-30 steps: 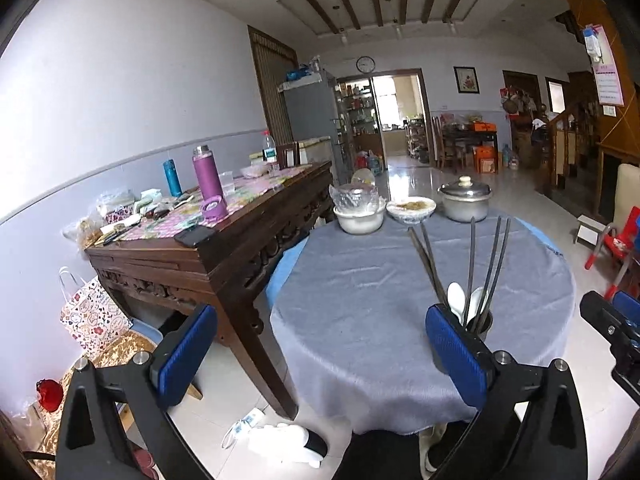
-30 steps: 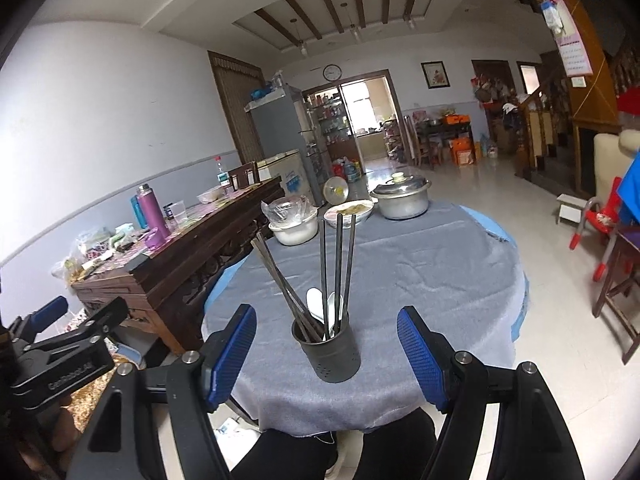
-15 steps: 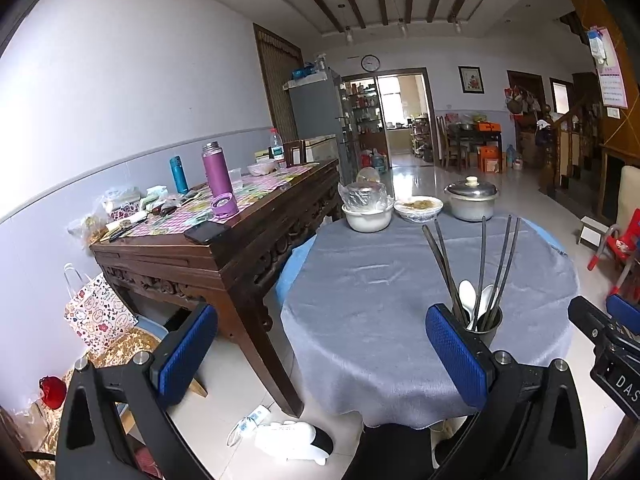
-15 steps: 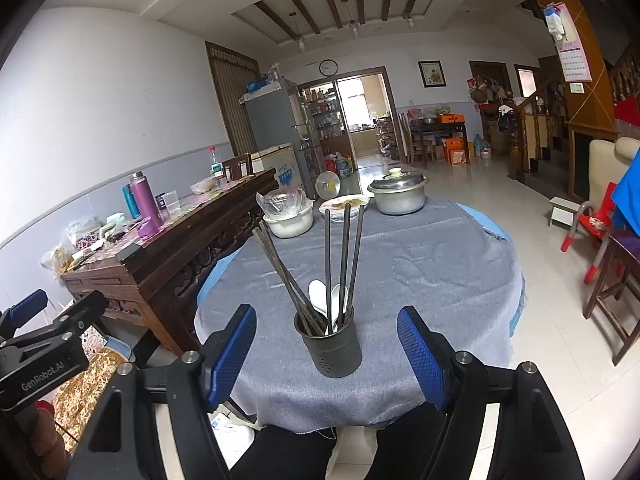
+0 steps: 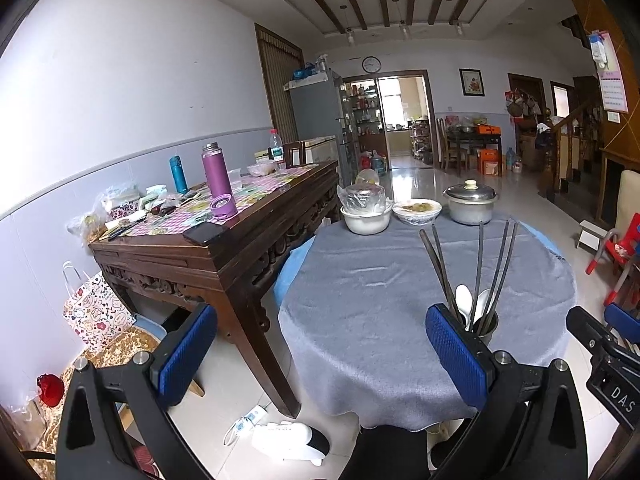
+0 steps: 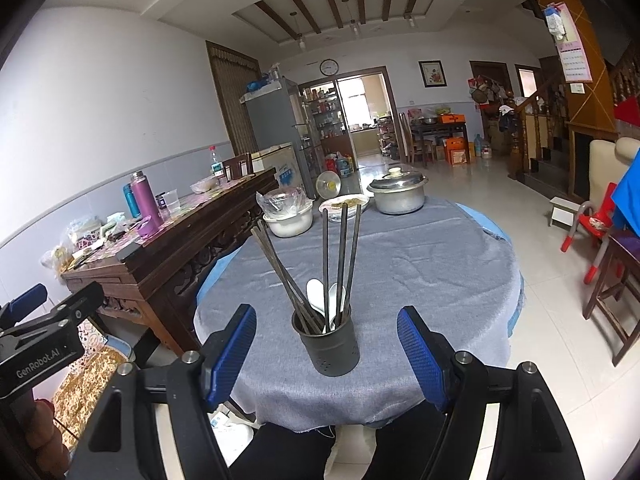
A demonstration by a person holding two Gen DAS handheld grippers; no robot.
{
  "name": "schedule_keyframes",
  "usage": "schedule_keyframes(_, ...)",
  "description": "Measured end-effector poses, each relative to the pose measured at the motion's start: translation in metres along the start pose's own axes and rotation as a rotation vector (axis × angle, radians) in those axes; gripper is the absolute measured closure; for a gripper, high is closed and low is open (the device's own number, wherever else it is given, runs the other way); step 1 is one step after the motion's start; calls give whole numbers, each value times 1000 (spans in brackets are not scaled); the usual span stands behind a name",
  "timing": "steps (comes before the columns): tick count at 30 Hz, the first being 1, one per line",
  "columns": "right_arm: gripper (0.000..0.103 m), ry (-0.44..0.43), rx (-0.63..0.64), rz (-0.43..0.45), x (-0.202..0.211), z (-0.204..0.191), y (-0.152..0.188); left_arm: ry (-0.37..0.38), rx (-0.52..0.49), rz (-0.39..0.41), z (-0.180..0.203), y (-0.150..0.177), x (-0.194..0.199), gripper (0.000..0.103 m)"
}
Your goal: Organize utensils
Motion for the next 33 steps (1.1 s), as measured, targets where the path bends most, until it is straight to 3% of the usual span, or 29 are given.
schedule_keyframes(33,27,-4,5,-4,3,0,2,1,17,-13,2,9,0,0)
Point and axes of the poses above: each gripper's, at about its wrist camera, not at the fingertips, and x roughly against the way its jaws point, z to its right, y to its underside, the point moved 2 cm from there along -x, roughly the way its jaws point, and after that the axes turned 10 degrees about y, right-handed, at the moved point
